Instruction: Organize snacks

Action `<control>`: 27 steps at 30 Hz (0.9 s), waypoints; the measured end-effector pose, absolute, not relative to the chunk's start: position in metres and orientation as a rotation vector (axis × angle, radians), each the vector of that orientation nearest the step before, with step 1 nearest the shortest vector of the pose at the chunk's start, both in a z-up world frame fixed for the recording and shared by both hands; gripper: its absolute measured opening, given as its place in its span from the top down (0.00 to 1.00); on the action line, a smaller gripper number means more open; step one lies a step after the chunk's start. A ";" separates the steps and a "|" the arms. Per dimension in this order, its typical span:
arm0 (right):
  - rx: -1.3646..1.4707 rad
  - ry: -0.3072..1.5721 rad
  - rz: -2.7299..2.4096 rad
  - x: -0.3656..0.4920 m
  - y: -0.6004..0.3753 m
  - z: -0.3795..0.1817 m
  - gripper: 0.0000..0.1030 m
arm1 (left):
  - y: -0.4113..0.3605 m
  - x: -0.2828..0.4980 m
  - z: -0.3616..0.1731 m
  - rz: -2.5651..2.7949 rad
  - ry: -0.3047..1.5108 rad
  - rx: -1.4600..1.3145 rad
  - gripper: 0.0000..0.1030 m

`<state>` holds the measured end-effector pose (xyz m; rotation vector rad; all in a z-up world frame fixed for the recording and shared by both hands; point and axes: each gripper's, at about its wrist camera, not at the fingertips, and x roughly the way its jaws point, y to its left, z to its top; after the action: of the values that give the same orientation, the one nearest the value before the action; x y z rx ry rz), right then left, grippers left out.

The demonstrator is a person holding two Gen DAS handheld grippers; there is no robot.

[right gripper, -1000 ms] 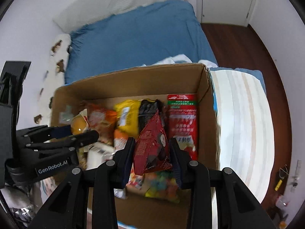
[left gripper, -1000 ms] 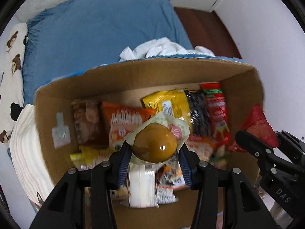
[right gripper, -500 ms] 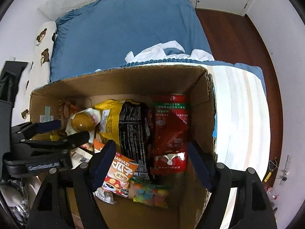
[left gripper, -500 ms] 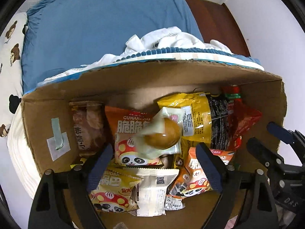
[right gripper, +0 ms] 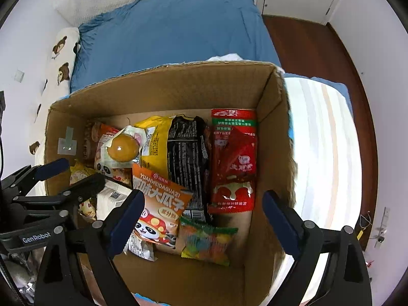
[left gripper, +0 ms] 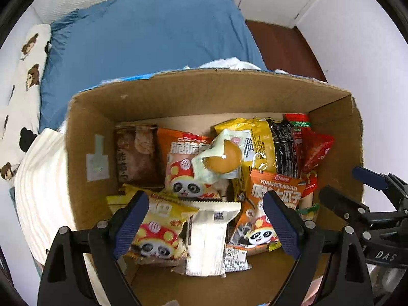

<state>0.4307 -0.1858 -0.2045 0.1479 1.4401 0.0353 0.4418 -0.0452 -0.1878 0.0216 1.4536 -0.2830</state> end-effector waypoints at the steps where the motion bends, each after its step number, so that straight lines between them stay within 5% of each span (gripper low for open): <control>1: 0.157 1.417 0.036 0.423 -0.187 -0.200 0.07 | -0.043 0.436 -0.182 -0.277 1.433 0.024 0.11; 27: 0.107 0.950 0.029 0.218 -0.174 -0.071 0.07 | -0.004 0.232 -0.048 -0.169 0.901 0.011 0.11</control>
<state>0.2180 -0.1737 -0.0710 0.1072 0.9497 0.0291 0.2323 -0.0036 -0.0483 0.0108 0.9006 -0.1691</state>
